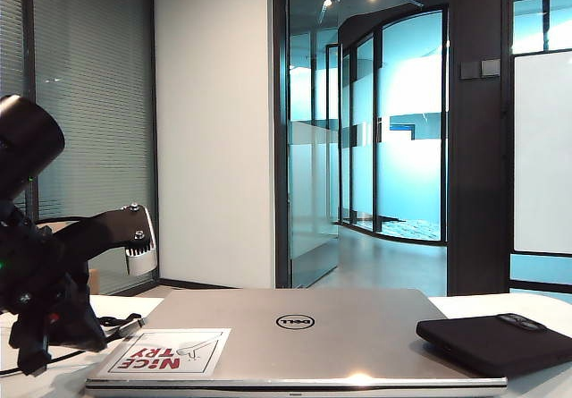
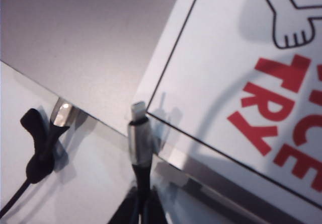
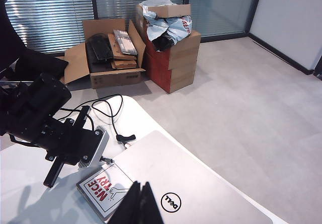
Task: Pick up the charging cable and the phone, plug the charging cable into the charging port on the phone, and finally place them back on the table.
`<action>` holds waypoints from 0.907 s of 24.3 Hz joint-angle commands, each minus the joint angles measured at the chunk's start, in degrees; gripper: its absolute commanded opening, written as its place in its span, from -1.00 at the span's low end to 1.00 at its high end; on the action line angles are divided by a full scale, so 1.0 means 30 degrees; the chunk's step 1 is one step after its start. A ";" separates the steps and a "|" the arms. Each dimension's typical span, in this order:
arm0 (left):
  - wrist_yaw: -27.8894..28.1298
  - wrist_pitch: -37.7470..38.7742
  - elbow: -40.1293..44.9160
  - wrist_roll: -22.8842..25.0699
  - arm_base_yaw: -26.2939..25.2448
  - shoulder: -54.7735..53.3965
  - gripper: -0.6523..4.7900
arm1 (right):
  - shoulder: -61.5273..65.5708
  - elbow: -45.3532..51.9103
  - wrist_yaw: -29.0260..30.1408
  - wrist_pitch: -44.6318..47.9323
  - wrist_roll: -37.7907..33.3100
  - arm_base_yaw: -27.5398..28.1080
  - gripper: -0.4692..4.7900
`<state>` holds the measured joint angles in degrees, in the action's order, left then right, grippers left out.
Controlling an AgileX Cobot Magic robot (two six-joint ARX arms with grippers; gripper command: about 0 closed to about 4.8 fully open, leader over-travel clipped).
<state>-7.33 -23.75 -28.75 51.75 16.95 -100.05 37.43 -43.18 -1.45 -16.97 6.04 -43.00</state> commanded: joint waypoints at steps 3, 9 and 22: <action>-0.0080 0.0197 -0.0036 -0.0692 -0.0015 0.0321 -0.79 | -0.0058 -0.0117 -0.0036 0.0481 0.0051 -0.0015 -0.84; -0.0087 0.0182 -0.0066 -0.3104 -0.0015 0.1268 -0.79 | -0.0058 -0.0117 -0.0029 0.0758 0.0051 -0.0022 -0.84; -0.0087 0.0168 -0.0073 -1.2284 0.0291 0.5719 -0.79 | -0.0015 -0.0117 -0.0044 0.0743 -0.0087 -0.0007 -0.84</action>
<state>-7.33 -22.61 -28.75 19.31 17.37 -84.44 37.45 -43.18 -1.48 -16.08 6.00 -43.00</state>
